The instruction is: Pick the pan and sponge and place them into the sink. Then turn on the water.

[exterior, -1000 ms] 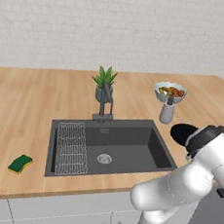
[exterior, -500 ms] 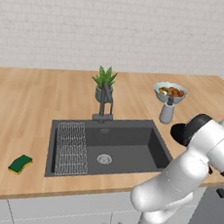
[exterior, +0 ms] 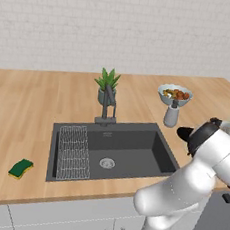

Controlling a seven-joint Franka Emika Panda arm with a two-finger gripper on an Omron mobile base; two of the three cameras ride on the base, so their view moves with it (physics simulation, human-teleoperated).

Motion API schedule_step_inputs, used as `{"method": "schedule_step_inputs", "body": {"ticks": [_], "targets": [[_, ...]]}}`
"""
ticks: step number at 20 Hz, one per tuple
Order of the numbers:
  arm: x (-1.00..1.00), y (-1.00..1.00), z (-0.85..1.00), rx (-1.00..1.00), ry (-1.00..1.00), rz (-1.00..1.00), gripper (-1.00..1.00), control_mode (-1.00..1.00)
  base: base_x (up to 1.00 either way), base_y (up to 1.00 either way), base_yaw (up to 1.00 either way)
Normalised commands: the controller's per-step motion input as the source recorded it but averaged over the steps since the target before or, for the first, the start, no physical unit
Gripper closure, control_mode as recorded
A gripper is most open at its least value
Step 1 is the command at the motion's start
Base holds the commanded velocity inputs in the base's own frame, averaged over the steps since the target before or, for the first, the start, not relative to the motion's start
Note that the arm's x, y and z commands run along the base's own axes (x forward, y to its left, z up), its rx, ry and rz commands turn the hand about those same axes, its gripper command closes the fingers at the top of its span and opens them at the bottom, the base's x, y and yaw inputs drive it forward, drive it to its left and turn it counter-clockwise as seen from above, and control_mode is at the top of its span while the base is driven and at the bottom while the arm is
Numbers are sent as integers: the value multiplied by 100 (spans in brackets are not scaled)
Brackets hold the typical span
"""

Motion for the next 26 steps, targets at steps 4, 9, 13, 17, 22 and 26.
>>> {"method": "schedule_step_inputs", "body": {"ticks": [4, 9, 13, 17, 22, 26], "targets": [[-5, 5, 100, 0, -5, 0, 100, -100, 0, 0, 0], [-9, 0, 100, 0, -10, 0, 100, -100, 0, 0, 0], [-24, 0, 96, 0, -19, 6, 100, -100, 0, 0, 0], [-23, 13, 45, 0, -15, 47, 100, -100, 0, 0, 0], [-9, 29, 3, 0, -8, 56, 100, -100, 0, 0, 0], [6, 42, -3, 0, 1, 33, 100, -100, 0, 0, 0]]}}
